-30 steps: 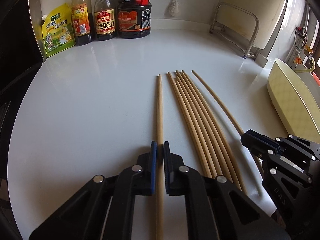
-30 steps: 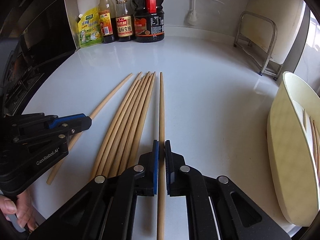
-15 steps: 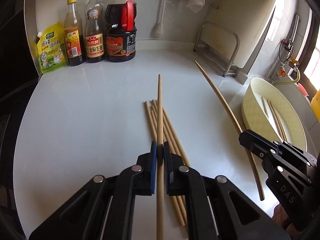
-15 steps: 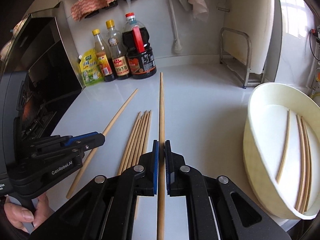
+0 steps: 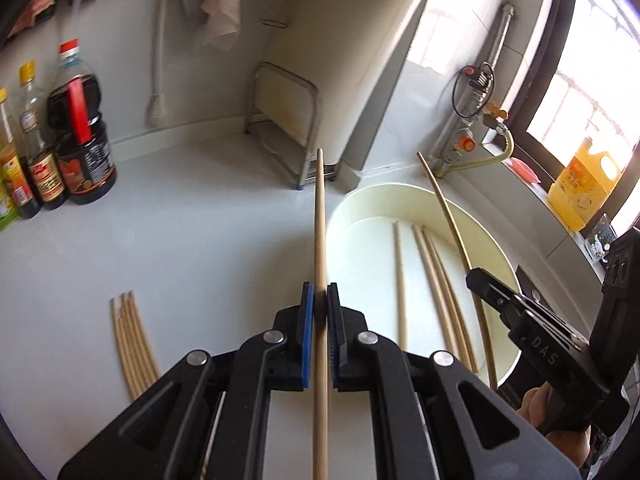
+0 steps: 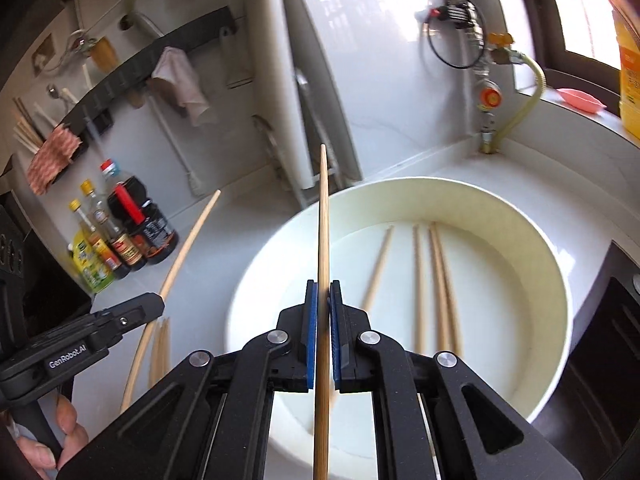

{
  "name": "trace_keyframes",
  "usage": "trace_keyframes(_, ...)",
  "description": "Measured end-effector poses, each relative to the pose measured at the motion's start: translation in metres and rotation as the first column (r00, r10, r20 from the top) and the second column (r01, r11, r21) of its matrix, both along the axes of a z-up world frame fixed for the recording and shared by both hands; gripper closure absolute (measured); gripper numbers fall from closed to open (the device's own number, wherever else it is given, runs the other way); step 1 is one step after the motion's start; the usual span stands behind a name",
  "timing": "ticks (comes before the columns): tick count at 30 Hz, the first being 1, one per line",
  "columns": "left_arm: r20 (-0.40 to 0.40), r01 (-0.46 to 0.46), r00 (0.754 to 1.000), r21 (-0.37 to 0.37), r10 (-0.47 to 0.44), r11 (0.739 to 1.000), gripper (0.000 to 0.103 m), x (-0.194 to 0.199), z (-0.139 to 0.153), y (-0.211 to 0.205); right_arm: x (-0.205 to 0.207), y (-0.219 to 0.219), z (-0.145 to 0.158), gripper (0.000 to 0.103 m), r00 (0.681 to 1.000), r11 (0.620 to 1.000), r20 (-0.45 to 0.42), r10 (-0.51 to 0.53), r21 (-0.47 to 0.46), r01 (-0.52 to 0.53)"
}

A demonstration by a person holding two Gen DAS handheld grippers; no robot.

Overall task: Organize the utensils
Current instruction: 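Carry both chopsticks into the cream basin and open both tools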

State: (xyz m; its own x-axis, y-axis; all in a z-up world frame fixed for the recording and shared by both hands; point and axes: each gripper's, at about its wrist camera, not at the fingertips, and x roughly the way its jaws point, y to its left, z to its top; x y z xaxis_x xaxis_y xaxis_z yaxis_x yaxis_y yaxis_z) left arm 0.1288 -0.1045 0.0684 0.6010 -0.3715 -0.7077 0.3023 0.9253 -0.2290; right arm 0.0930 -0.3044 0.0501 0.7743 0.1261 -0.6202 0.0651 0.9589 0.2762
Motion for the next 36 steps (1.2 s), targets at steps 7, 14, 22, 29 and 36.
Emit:
trace_keyframes(7,0.016,0.128,0.992,0.036,-0.129,0.991,0.095,0.02,-0.002,-0.086,0.003,-0.044,-0.014,0.097,0.995,0.996,-0.044,-0.09,0.008,0.09)
trace_keyframes(14,-0.05,0.185,0.982,0.068,-0.182,0.98,0.095,0.039,-0.026,-0.127,0.008,-0.06,-0.028,0.097,0.989,0.993,-0.095,-0.112,0.024,0.115)
trace_keyframes(22,-0.079,0.179,0.982,0.096,-0.172,0.979,0.094,0.047,-0.038,-0.134,0.011,-0.062,-0.034,0.096,0.984,0.991,-0.121,-0.13,0.019,0.133)
trace_keyframes(29,-0.056,0.133,0.99,0.103,-0.128,0.986,0.07,0.046,-0.031,-0.121,0.008,-0.065,-0.032,0.095,0.983,0.989,-0.113,-0.143,0.027,0.147)
trace_keyframes(36,-0.036,0.106,0.994,0.113,-0.102,0.988,0.066,0.039,-0.027,-0.104,0.006,-0.057,-0.026,0.095,0.987,0.991,-0.099,-0.127,0.023,0.129)
